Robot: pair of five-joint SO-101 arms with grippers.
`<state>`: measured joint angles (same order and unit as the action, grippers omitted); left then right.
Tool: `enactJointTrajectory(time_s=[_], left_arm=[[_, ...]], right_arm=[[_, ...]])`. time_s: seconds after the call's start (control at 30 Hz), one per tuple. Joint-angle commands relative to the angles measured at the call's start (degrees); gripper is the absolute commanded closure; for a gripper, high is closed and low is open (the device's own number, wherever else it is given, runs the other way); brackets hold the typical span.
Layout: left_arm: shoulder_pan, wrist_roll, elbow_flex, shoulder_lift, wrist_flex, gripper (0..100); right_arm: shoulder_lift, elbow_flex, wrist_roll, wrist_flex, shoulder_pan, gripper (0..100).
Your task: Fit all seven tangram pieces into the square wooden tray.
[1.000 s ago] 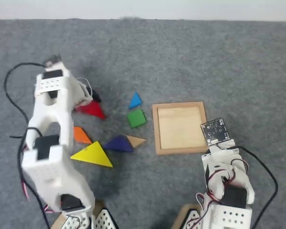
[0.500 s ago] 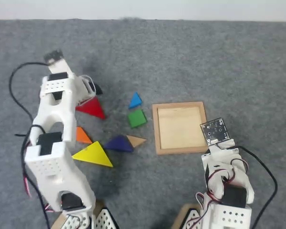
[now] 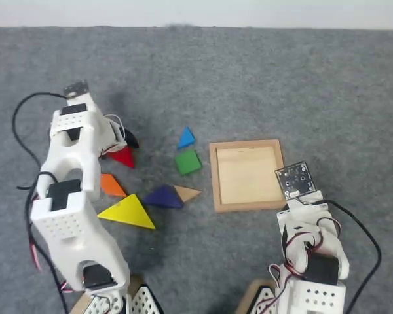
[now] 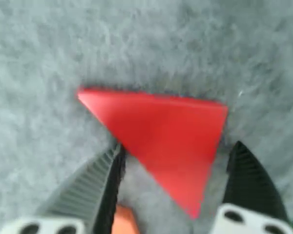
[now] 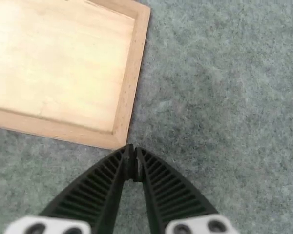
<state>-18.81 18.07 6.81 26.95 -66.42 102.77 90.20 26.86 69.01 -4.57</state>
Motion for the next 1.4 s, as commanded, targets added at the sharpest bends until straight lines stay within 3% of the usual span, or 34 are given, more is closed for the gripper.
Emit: enactJointTrajectory(time_s=[0.0,0.13,0.27,0.37,0.57,0.77,0.87,1.0,1.03,1.17,1.37], left_arm=[[-0.6,-1.1,0.1,-0.3,-0.7,68],[-0.7,-1.1,0.1,-0.3,-1.7,68],[-1.1,-2.3,-0.9,-1.1,-3.3,77],[-3.3,4.7,-3.8,-2.7,-3.3,85],[-0.5,13.8,-8.3,-1.1,-3.1,80],[0.1,14.3,-9.1,4.8,-4.0,76],[0.1,7.5,-10.8,4.8,-10.5,76],[-0.1,-17.5,-13.6,2.2,-25.1,76],[-0.1,-19.9,-14.1,1.3,-27.7,76],[-1.0,-12.1,-16.7,-3.8,-30.2,81],[-4.7,-0.1,-18.8,-12.2,-15.2,82]], right_arm=[[-0.2,-1.0,0.8,0.0,0.3,98.9],[-0.2,-1.0,0.8,0.3,0.3,98.9],[-0.2,-1.0,0.8,0.3,0.3,98.9],[-0.2,-1.0,0.8,0.3,0.3,98.9],[-0.1,-1.0,0.8,0.3,0.3,98.9],[-0.1,-1.0,0.8,0.4,0.3,98.9],[-0.1,-1.0,0.8,0.4,0.3,98.9],[-0.1,-1.0,0.8,0.4,0.3,98.9],[-0.1,-1.0,0.8,0.4,0.4,98.9],[-0.1,-1.0,0.8,0.4,0.4,98.9],[-0.1,-0.8,0.9,0.3,0.6,98.9]])
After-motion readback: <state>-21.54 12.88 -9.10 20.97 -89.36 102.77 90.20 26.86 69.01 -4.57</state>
